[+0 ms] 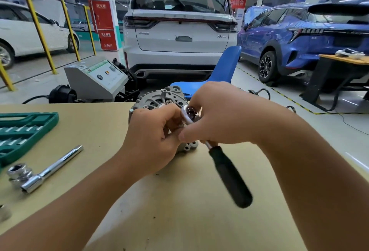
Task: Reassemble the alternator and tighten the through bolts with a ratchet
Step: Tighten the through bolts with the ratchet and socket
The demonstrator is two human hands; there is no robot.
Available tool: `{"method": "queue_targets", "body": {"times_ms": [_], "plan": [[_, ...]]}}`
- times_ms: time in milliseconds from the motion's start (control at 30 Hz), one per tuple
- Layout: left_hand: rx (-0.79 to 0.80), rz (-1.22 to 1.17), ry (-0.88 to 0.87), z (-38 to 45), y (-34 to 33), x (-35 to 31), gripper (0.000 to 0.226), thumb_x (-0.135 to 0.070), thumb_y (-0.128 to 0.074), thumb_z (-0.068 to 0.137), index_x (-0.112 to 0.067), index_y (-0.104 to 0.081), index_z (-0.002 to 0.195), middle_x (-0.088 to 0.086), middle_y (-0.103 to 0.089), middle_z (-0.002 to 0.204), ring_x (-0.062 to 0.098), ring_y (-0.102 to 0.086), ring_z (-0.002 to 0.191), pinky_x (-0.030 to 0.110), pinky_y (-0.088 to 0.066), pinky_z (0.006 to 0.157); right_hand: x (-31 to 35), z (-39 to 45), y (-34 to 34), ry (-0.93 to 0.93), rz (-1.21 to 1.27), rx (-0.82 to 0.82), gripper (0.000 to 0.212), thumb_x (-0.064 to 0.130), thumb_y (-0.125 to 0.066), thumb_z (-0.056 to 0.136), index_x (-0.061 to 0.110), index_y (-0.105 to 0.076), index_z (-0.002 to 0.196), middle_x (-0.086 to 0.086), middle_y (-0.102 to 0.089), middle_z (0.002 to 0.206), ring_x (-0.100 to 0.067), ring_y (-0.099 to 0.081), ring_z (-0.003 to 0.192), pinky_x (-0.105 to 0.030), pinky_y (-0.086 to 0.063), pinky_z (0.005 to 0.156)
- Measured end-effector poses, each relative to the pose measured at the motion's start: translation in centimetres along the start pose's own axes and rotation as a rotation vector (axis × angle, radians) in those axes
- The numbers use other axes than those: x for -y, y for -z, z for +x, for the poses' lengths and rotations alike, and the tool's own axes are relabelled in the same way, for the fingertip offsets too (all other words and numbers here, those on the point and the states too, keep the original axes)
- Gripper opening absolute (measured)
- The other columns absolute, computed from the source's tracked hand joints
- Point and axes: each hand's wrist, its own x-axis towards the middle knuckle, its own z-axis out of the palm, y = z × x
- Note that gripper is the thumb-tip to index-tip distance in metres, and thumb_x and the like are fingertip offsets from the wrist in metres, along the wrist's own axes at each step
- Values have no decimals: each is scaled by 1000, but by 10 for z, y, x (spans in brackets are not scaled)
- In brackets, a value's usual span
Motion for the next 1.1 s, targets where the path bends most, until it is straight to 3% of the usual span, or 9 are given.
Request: {"method": "queue_targets", "body": {"times_ms": [167,367,500,567,633,767,933,1000,1100], "plan": [[-27,12,63,0,-4,1,20,-37,-75,82,-18,-67,83,-5,-64,65,21,-54,52,41,-49,56,-8,0,2,-45,-73,-66,25,38,-79,80,18,-65,73,-2,-60,67,-23,-58,65,-31,-43,51],[-125,136,61,1,-7,-3,23,-30,-68,85,-38,-51,72,-12,-49,55,14,-43,51,34,-32,58,4,-4,6,-25,12,-56,42,39,-75,80,12,-52,59,-1,-45,51,-19,-44,53,-28,-35,48],[-52,62,51,0,0,-3,19,-38,-68,90,-19,-70,89,-8,-58,60,17,-51,54,36,-42,54,1,-5,9,-4,-57,-75,10,25,-70,90,18,-73,84,-1,-61,71,-18,-60,69,-28,-43,53],[-9,23,31,1,3,-1,23,-37,-67,91,-15,-69,87,-9,-54,58,16,-47,52,32,-37,55,-2,-6,7,-17,-72,-103,11,16,-66,92,24,-73,89,0,-65,83,-22,-63,77,-31,-50,58],[-4,34,19,2,2,-2,22,-37,-67,90,-17,-66,83,-9,-49,57,15,-42,51,33,-36,54,-2,-4,3,-11,-91,-119,10,17,-68,90,20,-69,80,-1,-61,77,-24,-61,70,-32,-49,55],[-56,75,0,1,-2,-6,18,-28,-71,87,-29,-58,74,-8,-53,57,20,-45,53,44,-44,52,7,-5,4,-6,-38,-50,36,40,-76,74,13,-57,61,3,-48,54,-18,-41,50,-19,-30,37],[49,9,27,1,5,-2,23,-37,-72,86,-14,-70,86,-9,-54,60,14,-47,52,29,-37,55,1,-6,4,-19,-75,-61,5,21,-72,83,20,-71,88,-1,-67,87,-24,-66,78,-37,-59,66],[63,5,18,2,6,-4,25,-39,-70,86,-14,-69,86,-9,-56,62,15,-48,52,30,-37,54,3,-5,0,-23,-110,-114,7,17,-68,85,20,-63,81,-1,-61,83,-25,-61,74,-36,-52,61],[7,19,13,1,4,-5,27,-39,-65,85,-12,-66,81,-1,-58,63,27,-49,58,44,-43,53,10,-5,-3,-19,-75,-106,34,30,-71,80,17,-48,60,4,-45,53,-16,-40,45,-22,-31,41]]}}
